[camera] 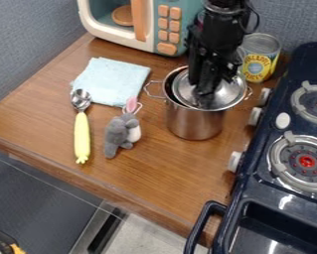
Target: Put the silver lid on the silver pot
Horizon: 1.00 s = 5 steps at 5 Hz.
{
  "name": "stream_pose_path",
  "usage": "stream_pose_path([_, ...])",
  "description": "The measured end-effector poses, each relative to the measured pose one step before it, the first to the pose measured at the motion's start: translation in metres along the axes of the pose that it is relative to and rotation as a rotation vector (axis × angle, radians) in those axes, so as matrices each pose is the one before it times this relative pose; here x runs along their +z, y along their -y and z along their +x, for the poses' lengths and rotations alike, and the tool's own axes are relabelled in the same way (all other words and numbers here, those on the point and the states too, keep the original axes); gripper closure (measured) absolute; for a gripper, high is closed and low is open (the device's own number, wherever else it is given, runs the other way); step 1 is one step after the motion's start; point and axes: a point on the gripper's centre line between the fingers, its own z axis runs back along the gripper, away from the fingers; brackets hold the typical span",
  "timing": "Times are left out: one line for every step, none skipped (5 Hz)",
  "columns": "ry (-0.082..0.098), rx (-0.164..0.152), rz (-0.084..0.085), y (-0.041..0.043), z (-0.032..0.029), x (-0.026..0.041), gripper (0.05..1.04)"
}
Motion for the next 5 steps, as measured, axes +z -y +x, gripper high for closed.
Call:
stream_pose_path([0.0011,0.001,-0.0027,0.00005,-0.00038,0.00016,0.804])
stream_pose_path([-0.0033,0.0198,-0.0117,-0.00581,-0.0041,-0.00058,0.804])
stream_pose_path([0.0003,0.0061,-0.0098,-0.00224,-0.00121,-0.00007,0.804])
stream_pose_path([-0.0007,0.0133,-0.0041,-0.00453,-0.00243,0.00007,0.804])
stream_pose_path([0.0018,0.0121,0.002,-0.00469,-0.00125,0.00123,0.804])
